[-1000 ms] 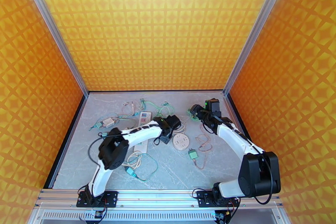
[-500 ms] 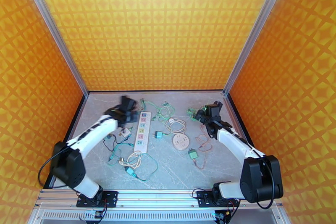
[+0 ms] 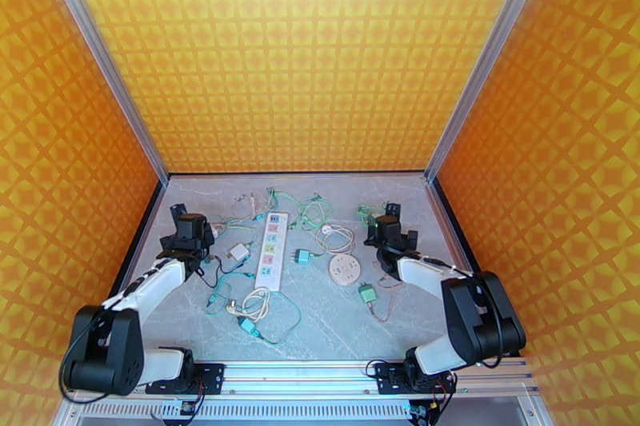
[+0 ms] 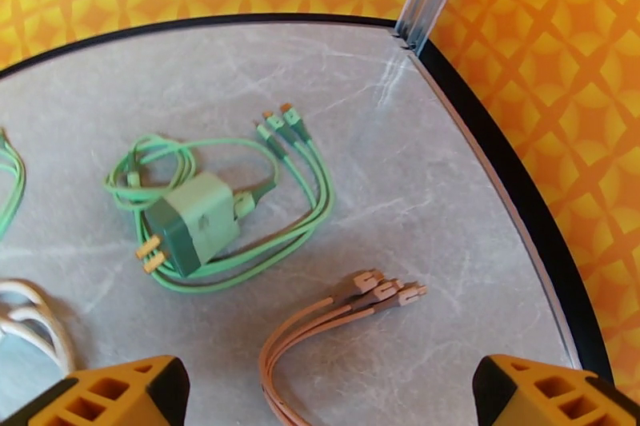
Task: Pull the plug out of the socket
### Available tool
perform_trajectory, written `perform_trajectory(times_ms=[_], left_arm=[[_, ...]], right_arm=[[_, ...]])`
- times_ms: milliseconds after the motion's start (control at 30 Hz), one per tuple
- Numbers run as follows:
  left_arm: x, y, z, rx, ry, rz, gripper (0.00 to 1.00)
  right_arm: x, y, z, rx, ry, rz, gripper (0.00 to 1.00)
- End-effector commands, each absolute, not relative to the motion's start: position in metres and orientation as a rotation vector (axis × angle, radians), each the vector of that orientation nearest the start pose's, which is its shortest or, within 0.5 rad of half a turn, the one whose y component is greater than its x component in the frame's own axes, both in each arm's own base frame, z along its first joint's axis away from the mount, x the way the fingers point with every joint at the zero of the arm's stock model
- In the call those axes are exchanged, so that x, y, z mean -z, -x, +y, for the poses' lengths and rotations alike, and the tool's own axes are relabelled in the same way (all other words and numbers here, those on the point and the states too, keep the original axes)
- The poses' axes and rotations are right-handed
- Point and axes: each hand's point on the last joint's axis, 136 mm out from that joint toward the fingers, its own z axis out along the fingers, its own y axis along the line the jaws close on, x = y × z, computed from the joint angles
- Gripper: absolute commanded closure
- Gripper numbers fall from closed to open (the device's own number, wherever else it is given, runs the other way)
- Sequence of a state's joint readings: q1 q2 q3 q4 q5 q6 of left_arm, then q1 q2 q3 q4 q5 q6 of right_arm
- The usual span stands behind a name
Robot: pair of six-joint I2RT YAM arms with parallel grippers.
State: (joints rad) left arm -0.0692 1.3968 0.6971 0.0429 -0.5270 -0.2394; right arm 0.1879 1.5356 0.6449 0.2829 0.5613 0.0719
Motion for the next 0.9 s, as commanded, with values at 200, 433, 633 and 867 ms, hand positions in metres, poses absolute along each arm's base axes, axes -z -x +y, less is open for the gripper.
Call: perform_trajectory(times_ms=[200, 433, 633, 867], left_arm=[[-0.122, -0.405, 0.045, -0.347, 0.208, 1.924, 0.01], [-0.115, -0.401, 0.037, -0.190, 0.141, 1.863, 0.01], [-0.111, -0.400, 0.030, -0.127, 0.089, 1.823, 0.01], [-0.108, -0.399, 0.030, -0.124, 0.092, 1.843, 0.01]], right_arm=[[-0.128, -0.394, -0.016, 0.380, -0.196, 1.848, 0.01], [-0.125, -0.394, -0.006, 0.250, -0.121, 1.834, 0.01], [-0.114, -0.395, 0.000, 0.193, -0.080, 1.844, 0.02], [-0.115, -0.395, -0.001, 0.200, -0.082, 1.830, 0.02]])
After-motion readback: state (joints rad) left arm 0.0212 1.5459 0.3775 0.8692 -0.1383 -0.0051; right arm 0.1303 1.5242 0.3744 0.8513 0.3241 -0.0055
